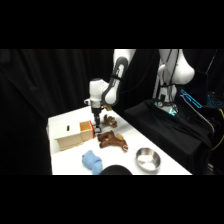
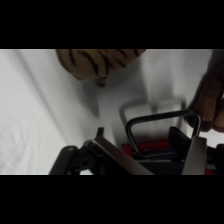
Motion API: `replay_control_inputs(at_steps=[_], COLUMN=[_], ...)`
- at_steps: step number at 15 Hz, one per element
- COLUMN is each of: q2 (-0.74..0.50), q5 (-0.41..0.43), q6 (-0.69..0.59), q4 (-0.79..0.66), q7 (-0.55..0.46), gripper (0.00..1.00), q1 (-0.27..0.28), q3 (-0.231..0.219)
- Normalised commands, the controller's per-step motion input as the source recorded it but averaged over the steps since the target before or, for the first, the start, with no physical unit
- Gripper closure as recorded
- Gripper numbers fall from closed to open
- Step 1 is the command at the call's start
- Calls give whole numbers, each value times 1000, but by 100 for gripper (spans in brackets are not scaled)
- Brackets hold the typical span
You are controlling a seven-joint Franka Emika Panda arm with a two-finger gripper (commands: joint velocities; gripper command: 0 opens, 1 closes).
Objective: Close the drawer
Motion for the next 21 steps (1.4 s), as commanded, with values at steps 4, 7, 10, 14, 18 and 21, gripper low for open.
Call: replay_control_inputs(at_steps=[4,7,10,14,18,21], q2=[125,124,100,116,85,36], q5=[-22,-21,-7,-11,-24,-31], q6=[3,-13,23,58,74,92], q4=[232,190,92,59,36,6], q7=[-68,-77,-105,-119,-116,-120], gripper=[0,0,0,0,0,0], q1=[-91,-101,-114,-103,-90,-106], q3=[60,75,108,114,103,97])
